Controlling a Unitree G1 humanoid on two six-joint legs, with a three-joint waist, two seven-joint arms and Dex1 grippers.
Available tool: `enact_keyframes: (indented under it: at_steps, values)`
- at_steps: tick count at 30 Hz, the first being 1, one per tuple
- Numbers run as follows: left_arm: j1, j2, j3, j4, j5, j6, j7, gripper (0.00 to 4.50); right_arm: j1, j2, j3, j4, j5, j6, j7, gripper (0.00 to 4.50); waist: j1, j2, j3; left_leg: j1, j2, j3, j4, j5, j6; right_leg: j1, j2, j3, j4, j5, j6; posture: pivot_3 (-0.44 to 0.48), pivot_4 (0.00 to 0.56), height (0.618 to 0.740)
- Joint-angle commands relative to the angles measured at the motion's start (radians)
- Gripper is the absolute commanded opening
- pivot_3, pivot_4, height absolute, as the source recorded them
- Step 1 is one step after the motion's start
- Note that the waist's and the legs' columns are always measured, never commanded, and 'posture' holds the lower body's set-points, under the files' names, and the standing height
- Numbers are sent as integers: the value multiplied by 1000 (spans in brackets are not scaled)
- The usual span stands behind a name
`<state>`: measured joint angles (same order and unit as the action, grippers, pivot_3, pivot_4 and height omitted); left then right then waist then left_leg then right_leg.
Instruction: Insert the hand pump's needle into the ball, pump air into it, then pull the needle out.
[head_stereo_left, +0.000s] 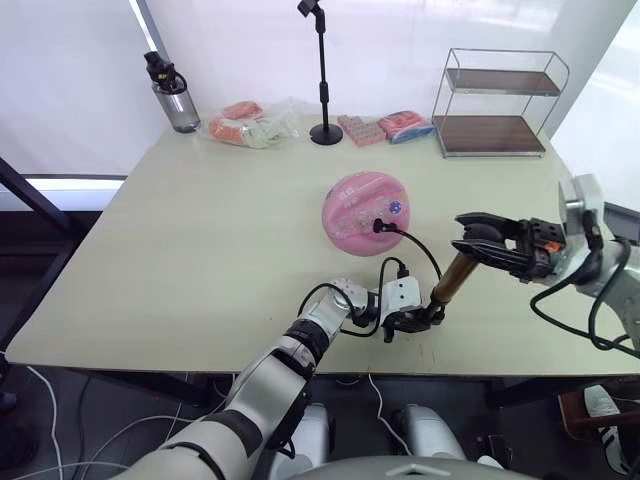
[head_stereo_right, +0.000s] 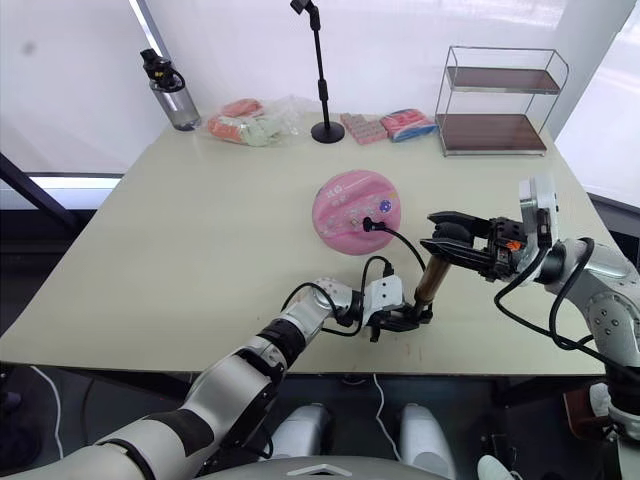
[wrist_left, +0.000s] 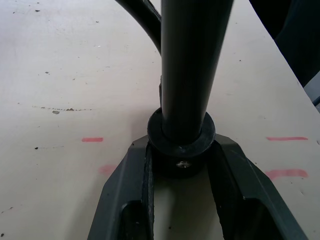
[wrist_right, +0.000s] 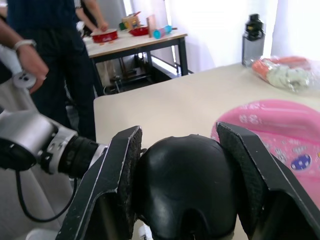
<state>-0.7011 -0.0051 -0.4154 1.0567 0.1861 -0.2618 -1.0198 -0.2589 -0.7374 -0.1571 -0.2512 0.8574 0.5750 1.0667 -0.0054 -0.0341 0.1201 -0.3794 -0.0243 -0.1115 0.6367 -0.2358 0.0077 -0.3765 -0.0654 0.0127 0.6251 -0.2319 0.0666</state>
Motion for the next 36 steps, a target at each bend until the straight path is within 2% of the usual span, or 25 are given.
enact_keyframes:
  at_steps: [1,10,18,23,36]
  values:
    - [92,52,-86,123,110,97,-13,1035,53,4,73,29,-96,-26,20,1919,0,0,0,0,0,0,0,0,0,0,0,0,0,0,0,0,150,731]
    - [87,51,-85,124,110,105,-17,1035,82,39,124,118,-216,-148,55,1919,-1,1,0,0,0,-1,0,0,-1,0,0,-1,0,-1,0,0,150,731]
    - [91,47,-87,123,109,107,-22,1035,32,30,117,128,-246,-227,96,1919,-1,3,1,0,-1,-2,0,-1,-1,0,0,-1,0,-1,1,0,150,731]
    - [95,54,-88,122,111,104,-24,1035,-97,-40,24,74,-116,-104,106,1919,-2,11,10,-1,-2,0,0,-1,-1,-1,-2,0,0,-1,1,0,150,731]
    - [99,65,-92,117,117,98,-30,1035,-373,-227,-121,104,156,243,92,1919,0,9,18,-4,-5,-3,-1,-1,-2,-2,-5,-3,0,-2,2,0,150,731]
